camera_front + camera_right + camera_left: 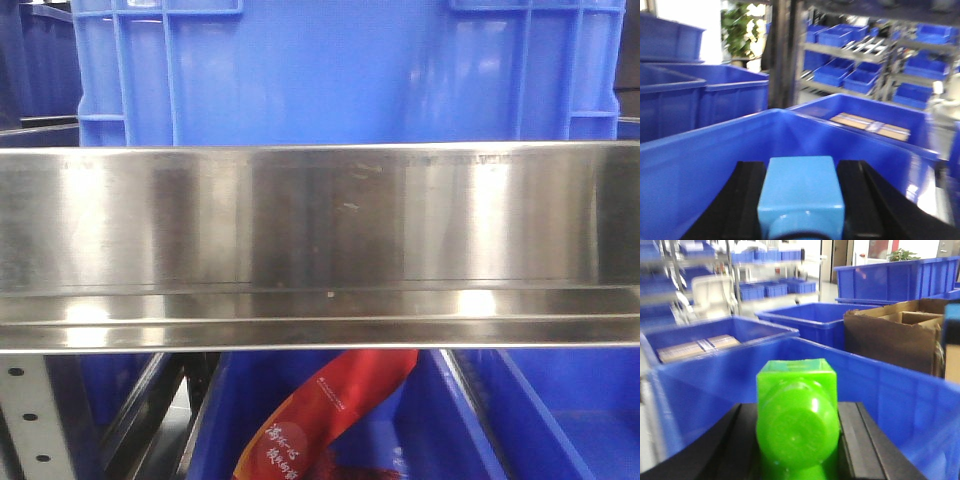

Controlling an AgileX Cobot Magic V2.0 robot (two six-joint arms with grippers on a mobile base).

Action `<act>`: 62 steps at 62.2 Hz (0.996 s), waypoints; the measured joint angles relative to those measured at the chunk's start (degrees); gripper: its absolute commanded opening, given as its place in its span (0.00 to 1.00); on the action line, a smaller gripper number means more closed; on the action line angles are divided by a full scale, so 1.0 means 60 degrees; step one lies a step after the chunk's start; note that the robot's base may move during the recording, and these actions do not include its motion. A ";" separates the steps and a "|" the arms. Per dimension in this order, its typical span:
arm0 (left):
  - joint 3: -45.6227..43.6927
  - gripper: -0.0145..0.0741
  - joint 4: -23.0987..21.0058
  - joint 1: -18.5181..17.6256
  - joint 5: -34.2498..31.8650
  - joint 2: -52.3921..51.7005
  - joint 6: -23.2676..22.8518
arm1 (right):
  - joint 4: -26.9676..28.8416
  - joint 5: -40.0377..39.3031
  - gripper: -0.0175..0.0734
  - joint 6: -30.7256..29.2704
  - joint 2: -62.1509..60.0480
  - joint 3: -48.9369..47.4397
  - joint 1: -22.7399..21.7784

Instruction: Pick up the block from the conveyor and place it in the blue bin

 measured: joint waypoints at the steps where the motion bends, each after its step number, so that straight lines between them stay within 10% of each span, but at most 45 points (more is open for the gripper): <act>1: -0.0094 0.04 -0.0098 0.0000 0.0000 0.0135 0.0000 | 0.0025 0.0000 0.02 0.0000 0.0107 -0.0076 0.0025; 17: -0.1568 0.09 -0.0690 -0.0039 0.0345 0.2103 0.0000 | 0.1055 -0.0015 0.19 -0.0017 0.1493 -0.0659 0.0038; 36: -0.1652 0.67 -0.0724 -0.0078 0.0630 0.2655 0.0000 | 0.1201 -0.0015 0.64 -0.0017 0.1862 -0.0691 0.0038; 48: -0.1652 0.58 -0.0724 -0.0078 0.0559 0.2655 0.0000 | 0.1201 -0.0015 0.48 -0.0017 0.1862 -0.0691 0.0038; 62: -0.1668 0.06 -0.0562 -0.0078 0.0335 0.2503 0.0000 | 0.1201 -0.0015 0.00 -0.0017 0.1862 -0.0691 0.0038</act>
